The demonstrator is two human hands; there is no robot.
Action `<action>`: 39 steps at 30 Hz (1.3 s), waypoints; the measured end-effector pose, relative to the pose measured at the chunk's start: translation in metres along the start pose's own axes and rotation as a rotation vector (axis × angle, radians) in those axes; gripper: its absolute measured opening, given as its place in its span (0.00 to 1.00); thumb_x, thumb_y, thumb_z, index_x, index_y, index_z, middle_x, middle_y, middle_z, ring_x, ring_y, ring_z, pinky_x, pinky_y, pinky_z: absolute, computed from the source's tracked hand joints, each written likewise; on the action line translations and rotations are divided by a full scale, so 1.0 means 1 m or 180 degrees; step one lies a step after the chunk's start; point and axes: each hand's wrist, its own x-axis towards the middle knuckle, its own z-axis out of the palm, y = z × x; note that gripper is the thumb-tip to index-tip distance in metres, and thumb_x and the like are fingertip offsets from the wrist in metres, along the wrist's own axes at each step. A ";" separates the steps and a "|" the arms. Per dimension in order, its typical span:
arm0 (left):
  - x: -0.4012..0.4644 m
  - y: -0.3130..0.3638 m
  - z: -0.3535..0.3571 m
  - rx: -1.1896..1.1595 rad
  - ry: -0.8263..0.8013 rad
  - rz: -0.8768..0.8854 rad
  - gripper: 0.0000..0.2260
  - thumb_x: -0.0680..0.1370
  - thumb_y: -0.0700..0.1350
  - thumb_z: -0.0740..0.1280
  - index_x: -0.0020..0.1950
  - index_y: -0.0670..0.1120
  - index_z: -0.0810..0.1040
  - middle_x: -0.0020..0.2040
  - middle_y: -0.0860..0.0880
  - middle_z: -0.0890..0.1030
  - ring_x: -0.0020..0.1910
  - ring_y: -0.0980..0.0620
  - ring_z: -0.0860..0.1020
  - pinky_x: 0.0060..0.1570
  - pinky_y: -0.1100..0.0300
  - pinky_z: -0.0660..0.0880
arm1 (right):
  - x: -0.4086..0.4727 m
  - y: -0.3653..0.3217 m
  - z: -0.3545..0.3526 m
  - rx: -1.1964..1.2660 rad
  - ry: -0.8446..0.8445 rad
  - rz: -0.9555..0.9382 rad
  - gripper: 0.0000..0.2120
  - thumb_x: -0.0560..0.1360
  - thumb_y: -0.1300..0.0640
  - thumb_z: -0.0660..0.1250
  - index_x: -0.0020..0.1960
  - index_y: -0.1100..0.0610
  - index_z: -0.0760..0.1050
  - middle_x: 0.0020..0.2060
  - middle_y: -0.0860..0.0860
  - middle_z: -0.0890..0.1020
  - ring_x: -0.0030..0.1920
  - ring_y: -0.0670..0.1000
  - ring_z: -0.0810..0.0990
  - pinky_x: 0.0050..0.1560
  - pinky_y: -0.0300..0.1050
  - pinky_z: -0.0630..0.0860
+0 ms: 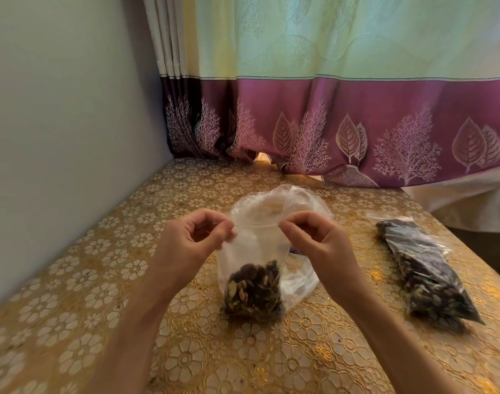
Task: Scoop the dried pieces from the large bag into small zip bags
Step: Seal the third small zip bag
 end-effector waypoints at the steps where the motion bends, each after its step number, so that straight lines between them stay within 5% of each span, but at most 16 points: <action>1: 0.000 0.000 0.000 -0.0006 0.0010 0.0013 0.07 0.68 0.48 0.67 0.42 0.45 0.79 0.36 0.52 0.84 0.33 0.61 0.79 0.36 0.70 0.75 | 0.000 0.000 0.000 -0.0024 0.0007 -0.0019 0.04 0.73 0.61 0.68 0.41 0.54 0.79 0.34 0.46 0.80 0.37 0.47 0.77 0.39 0.40 0.75; 5: -0.002 0.000 0.001 0.0035 -0.0057 0.0079 0.02 0.72 0.41 0.68 0.42 0.46 0.80 0.38 0.51 0.84 0.35 0.58 0.80 0.36 0.68 0.77 | -0.002 -0.002 0.001 -0.0067 -0.0018 -0.0038 0.06 0.74 0.62 0.67 0.41 0.53 0.78 0.33 0.44 0.78 0.37 0.49 0.75 0.39 0.44 0.73; 8: -0.002 0.000 0.002 0.0125 -0.0129 0.0153 0.09 0.74 0.35 0.65 0.43 0.48 0.80 0.39 0.51 0.84 0.37 0.57 0.81 0.38 0.70 0.76 | -0.002 -0.003 0.003 -0.0230 -0.0124 -0.0100 0.06 0.75 0.62 0.66 0.43 0.53 0.78 0.35 0.48 0.79 0.37 0.51 0.75 0.40 0.46 0.74; 15: -0.004 0.002 0.007 0.0177 -0.0105 0.0136 0.03 0.69 0.45 0.69 0.41 0.49 0.80 0.37 0.53 0.83 0.36 0.58 0.80 0.38 0.70 0.76 | -0.004 -0.007 0.004 -0.0528 -0.0192 -0.0268 0.05 0.73 0.63 0.68 0.42 0.54 0.78 0.35 0.49 0.79 0.35 0.42 0.76 0.38 0.34 0.74; 24: -0.005 0.003 0.013 0.0266 -0.0199 0.0220 0.09 0.73 0.35 0.67 0.43 0.49 0.81 0.39 0.53 0.84 0.37 0.61 0.80 0.39 0.71 0.75 | -0.003 -0.004 0.008 -0.0556 -0.0207 -0.0257 0.04 0.73 0.63 0.69 0.43 0.55 0.78 0.34 0.46 0.78 0.34 0.41 0.75 0.36 0.36 0.72; 32: -0.005 0.003 0.017 0.0397 -0.0113 0.0212 0.05 0.69 0.49 0.69 0.41 0.50 0.80 0.39 0.55 0.83 0.39 0.59 0.81 0.41 0.69 0.76 | -0.004 -0.006 0.008 -0.0465 -0.0276 -0.0368 0.06 0.73 0.66 0.68 0.42 0.55 0.78 0.37 0.50 0.79 0.36 0.41 0.76 0.39 0.33 0.73; 39: -0.007 0.005 0.021 0.0451 -0.0164 0.0320 0.05 0.73 0.38 0.69 0.44 0.48 0.81 0.39 0.54 0.83 0.38 0.58 0.80 0.38 0.69 0.76 | -0.004 -0.005 0.010 -0.0487 -0.0345 -0.0432 0.07 0.74 0.66 0.68 0.42 0.55 0.77 0.36 0.48 0.78 0.35 0.40 0.76 0.37 0.31 0.72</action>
